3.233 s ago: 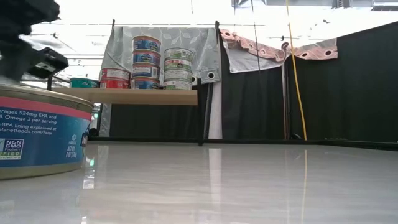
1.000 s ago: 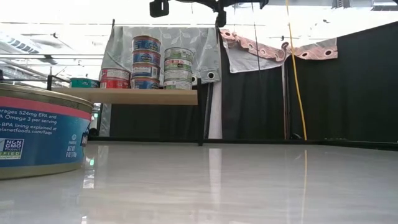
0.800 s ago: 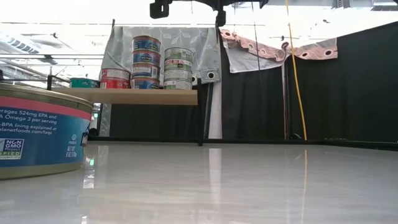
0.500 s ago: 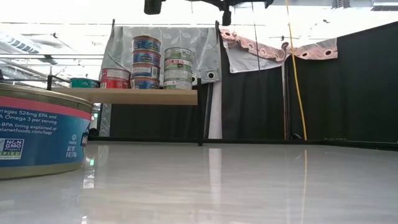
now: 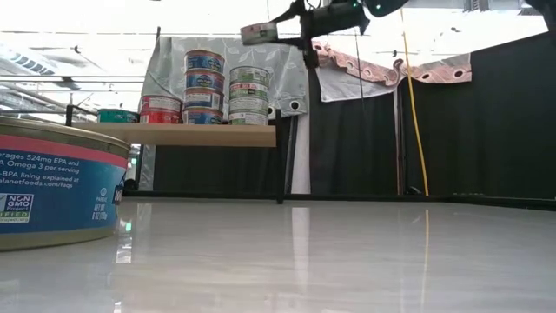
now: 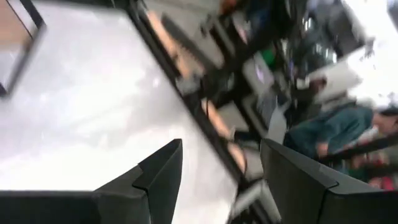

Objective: Stack canned seafood by type on shelf
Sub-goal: Stack the green white tuna can on top of the green white tuna cans on the shelf, then stack the blue pink tuna can on top of the blue pink tuna cans on the shelf

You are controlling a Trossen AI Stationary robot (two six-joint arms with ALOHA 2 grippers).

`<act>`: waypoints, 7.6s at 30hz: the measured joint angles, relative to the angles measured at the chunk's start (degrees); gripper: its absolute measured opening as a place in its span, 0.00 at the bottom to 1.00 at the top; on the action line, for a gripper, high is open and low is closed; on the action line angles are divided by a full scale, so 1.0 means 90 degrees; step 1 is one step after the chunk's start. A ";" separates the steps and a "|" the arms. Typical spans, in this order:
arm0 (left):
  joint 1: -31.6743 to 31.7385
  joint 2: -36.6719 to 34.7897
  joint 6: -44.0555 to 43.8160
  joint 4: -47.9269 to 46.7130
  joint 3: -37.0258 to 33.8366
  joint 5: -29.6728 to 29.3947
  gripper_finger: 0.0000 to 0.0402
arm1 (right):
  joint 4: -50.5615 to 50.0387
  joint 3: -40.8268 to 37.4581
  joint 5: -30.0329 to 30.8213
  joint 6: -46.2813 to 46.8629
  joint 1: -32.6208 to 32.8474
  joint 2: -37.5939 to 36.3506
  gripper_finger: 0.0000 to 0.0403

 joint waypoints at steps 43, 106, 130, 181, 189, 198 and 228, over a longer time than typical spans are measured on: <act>-0.1226 0.0640 -0.1179 -0.0750 -0.0002 0.0045 0.54 | 0.0069 0.0000 0.0889 -0.1161 0.0338 0.0800 0.66; -0.3433 0.2476 -0.1944 -0.1360 0.0000 0.1427 0.02 | -0.4734 0.2800 0.1489 -0.5398 0.0762 -0.0799 0.93; -0.3779 0.3776 -0.0480 -0.1839 -0.0002 0.0368 0.01 | -0.5650 0.2800 0.1777 -0.2841 0.2360 -0.1583 0.93; -0.3963 0.3918 -0.0308 -0.0986 -0.0053 0.0011 0.00 | -0.5539 0.2800 0.3918 -0.2727 0.4294 -0.1546 0.93; -0.3800 0.4143 -0.0312 -0.0921 -0.0053 0.0283 0.00 | -0.5544 0.2800 0.3915 -0.2724 0.4294 -0.1546 0.93; -0.3954 0.4178 -0.0486 -0.0984 -0.0041 0.0479 0.00 | -0.5551 0.2800 0.3910 -0.2727 0.4294 -0.1546 0.93; -0.4229 0.2151 0.1031 -0.3432 0.0983 0.1320 0.15 | -0.5651 0.2798 0.3948 -0.3103 0.4265 -0.1546 0.93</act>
